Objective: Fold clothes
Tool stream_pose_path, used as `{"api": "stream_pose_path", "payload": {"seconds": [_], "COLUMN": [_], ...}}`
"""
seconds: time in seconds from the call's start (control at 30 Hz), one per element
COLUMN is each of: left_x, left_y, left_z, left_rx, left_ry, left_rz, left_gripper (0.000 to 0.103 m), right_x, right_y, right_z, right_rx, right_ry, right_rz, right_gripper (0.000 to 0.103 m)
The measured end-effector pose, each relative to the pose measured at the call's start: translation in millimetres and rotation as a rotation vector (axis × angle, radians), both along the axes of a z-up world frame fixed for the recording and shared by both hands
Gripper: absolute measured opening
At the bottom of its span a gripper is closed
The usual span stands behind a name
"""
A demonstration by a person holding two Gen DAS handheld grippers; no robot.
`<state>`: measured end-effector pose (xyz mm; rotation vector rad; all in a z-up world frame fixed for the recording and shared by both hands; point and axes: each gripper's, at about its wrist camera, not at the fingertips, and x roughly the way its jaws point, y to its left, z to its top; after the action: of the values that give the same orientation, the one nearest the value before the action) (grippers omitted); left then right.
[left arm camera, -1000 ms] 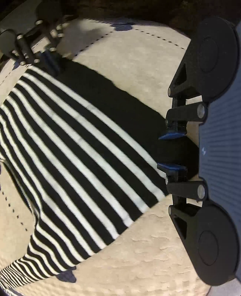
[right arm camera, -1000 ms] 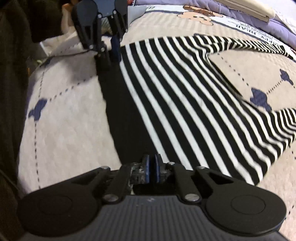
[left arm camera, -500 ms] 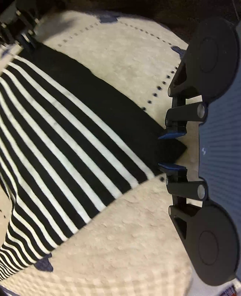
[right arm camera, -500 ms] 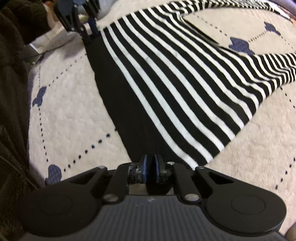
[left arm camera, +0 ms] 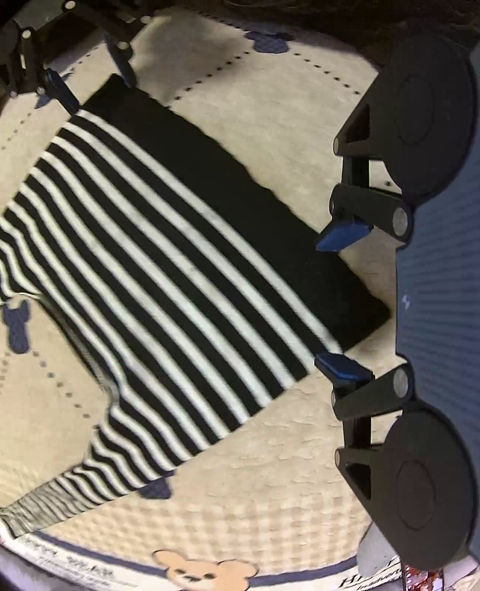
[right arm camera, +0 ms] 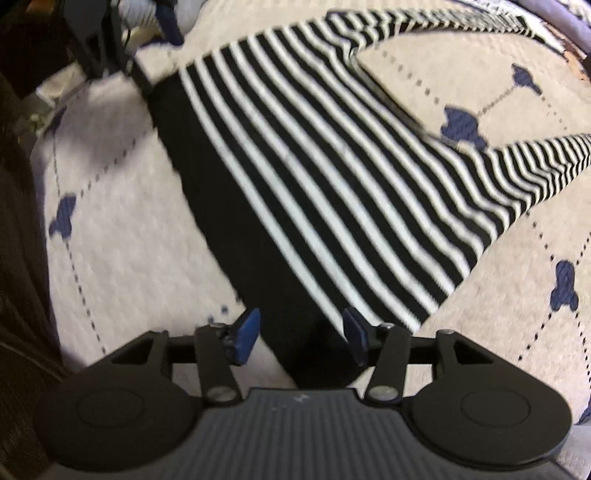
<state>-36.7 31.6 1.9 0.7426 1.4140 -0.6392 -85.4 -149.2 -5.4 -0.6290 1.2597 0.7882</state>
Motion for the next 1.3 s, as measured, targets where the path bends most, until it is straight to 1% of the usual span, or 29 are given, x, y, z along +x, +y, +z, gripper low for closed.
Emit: {"api": "stream_pose_path", "payload": {"seconds": [0.07, 0.1, 0.13, 0.17, 0.3, 0.4, 0.47, 0.53, 0.6, 0.73, 0.77, 0.83, 0.87, 0.9, 0.93, 1.0, 1.1, 1.13, 1.23, 1.3], "left_x": [-0.3, -1.1, -1.7, -0.8, 2.4, 7.3, 8.1, 12.2, 15.2, 20.5, 20.8, 16.4, 13.9, 11.6, 8.8, 3.8, -2.9, -5.1, -10.2, -12.6], "left_y": [-4.8, -8.3, -10.0, -12.8, -18.7, -20.5, -22.2, -21.7, -20.2, -13.1, -10.6, -10.8, -11.4, -11.9, -15.0, -21.0, -28.7, -30.8, -35.7, -38.7], "left_z": [4.3, 4.8, 4.7, 6.8, 7.9, 11.0, 7.5, 8.5, 10.1, 19.3, 20.9, 24.6, 25.2, 25.6, 26.1, 27.9, 35.6, 41.2, 52.6, 57.4], "left_rx": [-0.008, -0.015, -0.018, -0.017, 0.006, 0.012, 0.010, 0.002, 0.000, -0.014, -0.016, -0.021, -0.030, -0.038, -0.045, -0.053, -0.048, -0.046, -0.052, -0.061], "left_ry": [-0.029, -0.045, -0.054, -0.080, -0.134, -0.149, -0.156, -0.179, -0.188, -0.202, -0.205, -0.239, -0.249, -0.257, -0.260, -0.272, -0.325, -0.342, -0.367, -0.375], "left_rz": [0.016, 0.033, 0.043, 0.065, 0.111, 0.146, 0.167, 0.209, 0.234, 0.327, 0.339, 0.394, 0.409, 0.423, 0.443, 0.473, 0.512, 0.534, 0.587, 0.598], "left_gripper": [0.074, 0.078, 0.079, 0.079, 0.079, 0.079, 0.079, 0.080, 0.080, 0.081, 0.081, 0.082, 0.083, 0.085, 0.090, 0.097, 0.099, 0.099, 0.099, 0.099], "right_x": [4.7, 8.5, 11.9, 14.3, 23.1, 27.0, 31.7, 32.9, 33.5, 35.0, 35.8, 37.8, 39.7, 41.1, 41.1, 39.3, 34.5, 32.5, 26.3, 20.2], "right_y": [4.8, 6.5, 8.2, 10.0, 13.9, 16.6, 17.1, 16.8, 16.3, 16.1, 15.0, 12.1, 8.0, 4.6, 3.5, 0.1, 0.6, 0.9, 1.5, 0.2], "right_z": [1.6, 3.1, 4.1, 4.1, 2.6, -1.2, -2.3, -1.9, -1.0, 1.2, 2.1, 4.3, 7.0, 9.9, 11.8, 22.3, 35.9, 39.9, 46.7, 50.9], "right_rx": [0.017, 0.032, 0.045, 0.053, 0.066, 0.062, 0.055, 0.050, 0.050, 0.048, 0.044, 0.036, 0.038, 0.051, 0.063, 0.100, 0.108, 0.110, 0.089, 0.075], "right_ry": [0.004, 0.005, 0.004, 0.001, -0.007, -0.010, -0.015, -0.023, -0.031, -0.054, -0.063, -0.084, -0.096, -0.100, -0.107, -0.167, -0.274, -0.304, -0.349, -0.366], "right_rz": [-0.033, -0.066, -0.095, -0.116, -0.194, -0.225, -0.252, -0.265, -0.272, -0.313, -0.343, -0.423, -0.517, -0.587, -0.608, -0.699, -0.772, -0.790, -0.836, -0.878], "right_gripper": [0.057, 0.057, 0.058, 0.058, 0.059, 0.059, 0.060, 0.060, 0.062, 0.065, 0.065, 0.070, 0.071, 0.071, 0.072, 0.074, 0.076, 0.079, 0.080, 0.080]}}
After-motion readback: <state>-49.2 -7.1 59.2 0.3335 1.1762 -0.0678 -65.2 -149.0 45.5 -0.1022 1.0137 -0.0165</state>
